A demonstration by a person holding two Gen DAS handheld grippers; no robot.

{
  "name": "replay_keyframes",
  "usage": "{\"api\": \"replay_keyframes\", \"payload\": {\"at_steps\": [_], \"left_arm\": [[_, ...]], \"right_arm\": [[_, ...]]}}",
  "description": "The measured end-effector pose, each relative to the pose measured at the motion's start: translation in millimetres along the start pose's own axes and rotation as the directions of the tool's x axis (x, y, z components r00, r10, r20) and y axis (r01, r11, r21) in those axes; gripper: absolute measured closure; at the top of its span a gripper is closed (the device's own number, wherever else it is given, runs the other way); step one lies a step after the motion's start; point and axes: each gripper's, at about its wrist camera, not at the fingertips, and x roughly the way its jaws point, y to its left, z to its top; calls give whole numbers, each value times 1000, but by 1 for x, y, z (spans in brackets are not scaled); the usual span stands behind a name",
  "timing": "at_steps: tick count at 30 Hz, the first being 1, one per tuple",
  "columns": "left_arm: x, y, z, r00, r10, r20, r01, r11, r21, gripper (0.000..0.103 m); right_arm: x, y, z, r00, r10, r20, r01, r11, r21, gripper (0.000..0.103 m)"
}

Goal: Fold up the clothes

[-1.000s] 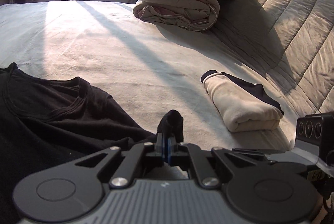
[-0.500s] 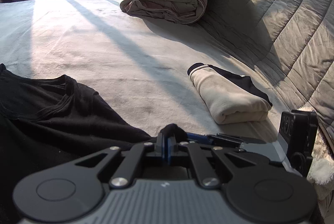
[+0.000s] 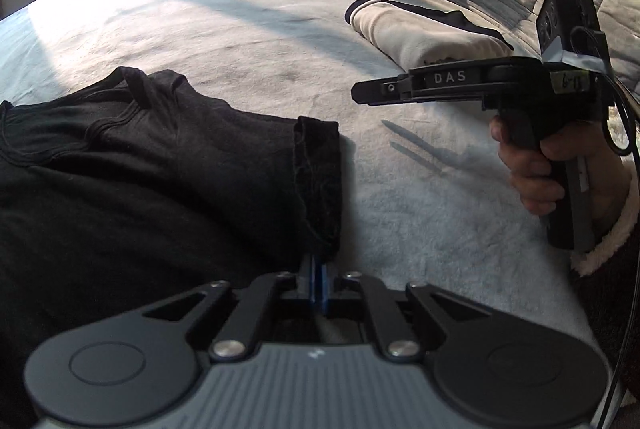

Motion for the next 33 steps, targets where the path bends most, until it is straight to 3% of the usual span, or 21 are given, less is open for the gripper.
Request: {"api": "replay_keyframes", "payload": {"at_steps": [1,5,8,9,14,20,28,33], "left_arm": [[-2,1,2,1000,-14,1,14,1000,9,98],[-12,12,18,999,-36,27,35,999,41,71],[-15,31,34,998,-16,66,14,999,30,66],[-14,40,40,997,-10,82,9,1000,10,63],[0,87,73,984,84,155,-66,991,-114,62],[34,135,101,966,197,169,-143,947,-287,62],[57,152,111,963,202,179,-119,913,-389,65],[64,157,107,965,189,179,-92,892,-443,77]], "right_arm": [[0,1,0,1000,16,-8,-16,1000,7,83],[4,5,0,996,75,-51,-73,996,42,80],[9,13,0,996,71,-57,-68,996,61,66],[10,16,-1,996,65,-54,-61,996,65,65],[23,41,-9,1000,-28,-12,28,999,25,65],[36,51,-17,996,-88,16,89,994,-66,64],[14,41,-16,990,-127,-59,119,985,-129,73],[2,42,-6,989,-147,-17,145,986,-85,63]]}}
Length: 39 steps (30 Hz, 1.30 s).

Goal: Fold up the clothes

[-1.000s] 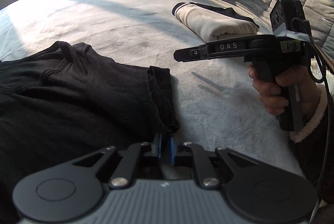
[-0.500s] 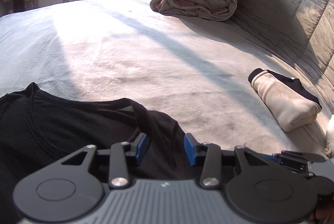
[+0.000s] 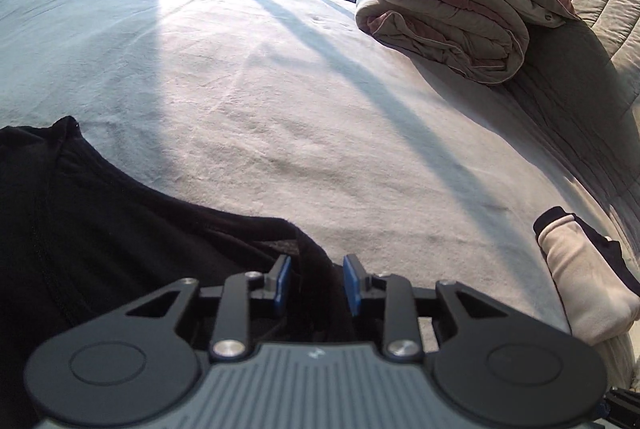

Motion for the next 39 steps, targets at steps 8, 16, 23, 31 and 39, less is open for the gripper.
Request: {"api": "replay_keyframes", "payload": {"at_steps": [8,16,23,31,39], "left_arm": [[2,3,0,999,-53,-1,53,999,-6,100],[0,11,5,996,-86,-4,86,996,-25,100],[0,17,5,986,-161,-36,159,985,-63,91],[6,25,4,981,-185,-55,178,978,-112,90],[10,12,5,985,-170,-10,168,980,-108,101]], "right_arm": [[25,30,-6,999,-34,-13,34,999,7,60],[-3,20,-22,984,-171,-48,167,983,-73,71],[-26,10,-21,992,-101,-70,106,992,71,63],[-8,4,-10,996,-55,-77,68,980,188,63],[5,22,-14,979,-191,-66,192,981,7,102]]}}
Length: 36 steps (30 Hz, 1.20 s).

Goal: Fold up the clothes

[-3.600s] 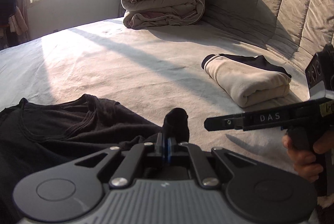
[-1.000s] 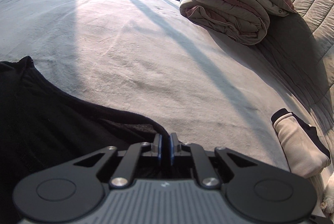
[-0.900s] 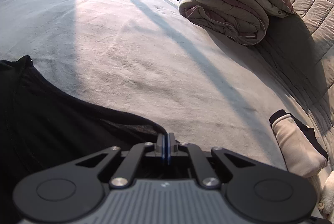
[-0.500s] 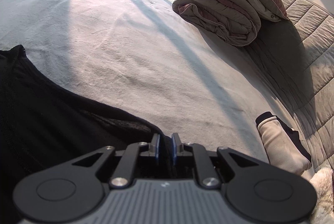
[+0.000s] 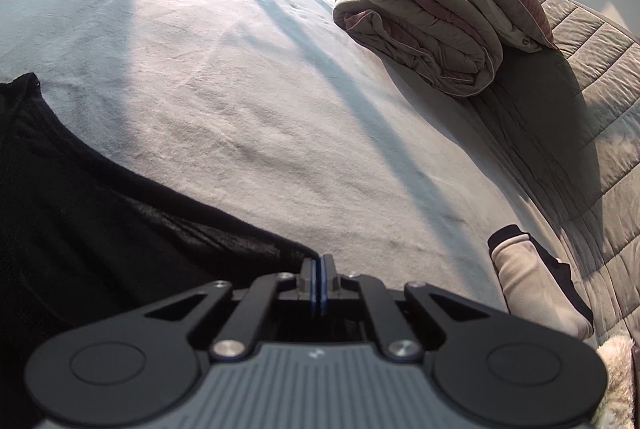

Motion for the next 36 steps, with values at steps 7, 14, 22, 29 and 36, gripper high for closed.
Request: {"api": "replay_keyframes", "payload": {"at_steps": [7,14,22,29,36], "left_arm": [[10,-8,20,997,12,81,-10,1000,-27,102],[31,-11,45,991,34,129,-30,999,-36,102],[57,-16,62,984,79,161,-79,997,-5,102],[87,-8,61,977,150,149,-150,989,-13,102],[88,-19,46,961,199,192,-214,975,60,95]], "right_arm": [[7,-13,30,974,-204,94,213,972,-97,102],[35,-24,66,939,-300,169,325,935,-144,102],[73,-38,80,920,-346,185,375,914,-154,102],[97,-36,84,914,-356,193,393,895,-210,102],[97,-34,80,913,-346,215,391,892,-228,100]]}}
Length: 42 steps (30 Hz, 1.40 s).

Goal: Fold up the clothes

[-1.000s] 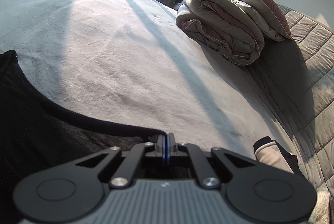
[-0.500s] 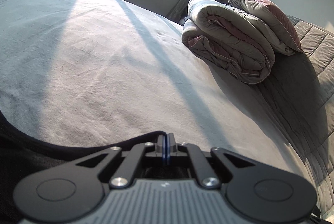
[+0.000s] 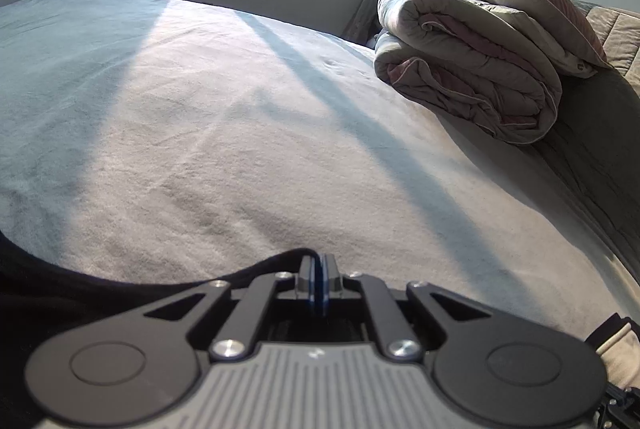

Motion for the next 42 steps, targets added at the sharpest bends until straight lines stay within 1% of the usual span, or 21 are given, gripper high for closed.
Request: {"api": "replay_keyframes", "payload": {"at_steps": [1,2,3,4,5,6,8,12,14,15,17,22,24,27,29,35,42], "left_arm": [[-4,-3,1,1000,0,-3,0,1000,16,92],[-9,-6,1,1000,-3,-1,3,1000,30,78],[-15,-8,1,1000,-7,2,7,999,44,66],[-23,-9,1,1000,-12,11,11,998,58,63],[-31,-10,1,1000,-15,19,14,997,71,59],[-39,-11,1,1000,-14,19,12,997,81,55],[-57,-11,0,1000,-9,20,7,995,99,50],[-99,0,1,999,41,34,-44,992,115,42],[-121,10,2,998,54,32,-57,993,107,37],[-132,15,3,998,56,32,-59,993,103,36],[-155,27,4,997,67,35,-70,993,99,30],[-215,60,1,994,102,29,-105,987,120,22],[-235,75,-1,994,108,11,-109,986,125,17],[-264,101,-7,994,109,-23,-106,987,121,15],[-280,118,-13,993,115,-39,-111,988,105,15],[-320,174,-35,990,131,-61,-129,991,32,14],[-347,235,-63,984,158,-80,-164,984,-72,14]], "right_arm": [[-2,-2,1,1000,14,8,-14,1000,16,99],[-5,-4,2,1000,23,15,-24,999,29,94],[-9,-6,3,1000,22,17,-23,999,39,89],[-12,-7,5,1000,20,20,-21,999,49,88],[-16,-9,6,1000,19,20,-21,998,60,82],[-20,-10,7,1000,25,14,-26,997,72,70],[-30,-11,8,999,52,4,-52,993,103,62],[-53,-5,10,998,59,-18,-57,990,130,59],[-65,-1,11,996,82,-36,-75,983,166,56],[-71,2,12,994,96,-45,-86,979,187,56],[-83,7,15,990,126,-63,-109,969,223,56],[-119,28,24,980,178,-93,-147,952,270,51],[-136,39,27,975,197,-106,-160,946,282,49],[-160,54,26,964,233,-124,-184,930,318,45],[-173,64,22,956,259,-136,-200,918,343,44],[-205,90,3,940,298,-169,-214,896,390,44],[-238,114,-24,917,343,-206,-228,871,436,44]]}}
